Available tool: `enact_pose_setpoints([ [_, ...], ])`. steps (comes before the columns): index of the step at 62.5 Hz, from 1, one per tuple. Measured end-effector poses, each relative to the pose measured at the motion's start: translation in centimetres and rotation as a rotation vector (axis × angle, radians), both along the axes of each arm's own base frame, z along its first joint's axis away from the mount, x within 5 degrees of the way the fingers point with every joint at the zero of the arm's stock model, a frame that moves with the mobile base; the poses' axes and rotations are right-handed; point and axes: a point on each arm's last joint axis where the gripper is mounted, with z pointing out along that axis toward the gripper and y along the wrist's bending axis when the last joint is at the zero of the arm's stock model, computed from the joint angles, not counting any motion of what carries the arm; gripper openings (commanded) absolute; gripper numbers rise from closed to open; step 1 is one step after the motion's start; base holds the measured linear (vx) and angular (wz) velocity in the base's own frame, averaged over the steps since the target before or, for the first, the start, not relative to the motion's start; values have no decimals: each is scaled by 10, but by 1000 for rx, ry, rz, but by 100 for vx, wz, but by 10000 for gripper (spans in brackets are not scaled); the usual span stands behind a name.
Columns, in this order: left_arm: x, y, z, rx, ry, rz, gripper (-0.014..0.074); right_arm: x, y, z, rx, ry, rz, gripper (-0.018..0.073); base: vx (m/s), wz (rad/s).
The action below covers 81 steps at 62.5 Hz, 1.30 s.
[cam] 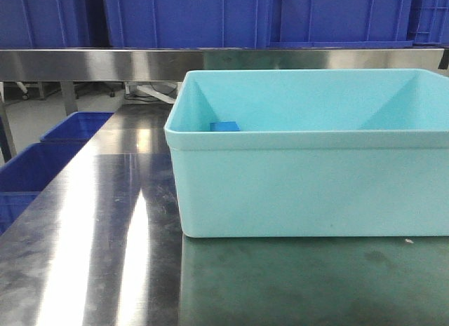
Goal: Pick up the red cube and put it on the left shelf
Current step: 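Move the right gripper over the red cube in the teal bin, then lower the right gripper and close it on the red cube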
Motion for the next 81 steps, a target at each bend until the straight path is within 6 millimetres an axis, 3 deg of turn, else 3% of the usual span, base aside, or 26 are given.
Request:
enact_pose_setpoints([
  [15, 0, 0, 0, 0, 0, 0, 102, 32, 10, 70, -1, 184, 163, 49, 0, 0],
  [28, 0, 0, 0, 0, 0, 0, 102, 87, 40, 92, -110, 514, 321, 108, 0, 0],
  [41, 0, 0, 0, 0, 0, 0, 102, 155, 75, 82, -231, 858, 383, 318, 0, 0],
  [52, 0, 0, 0, 0, 0, 0, 102, 216, 98, 47, -391, 1165, 418, 515, 0, 0],
  [58, 0, 0, 0, 0, 0, 0, 102, 239, 108, 31, -463, 1244, 460, 577, 0, 0],
  [68, 0, 0, 0, 0, 0, 0, 102, 264, 124, 7, -484, 1305, 556, 588, 0, 0],
  [81, 0, 0, 0, 0, 0, 0, 102, 278, 140, -14, -488, 1316, 684, 588, 0, 0],
])
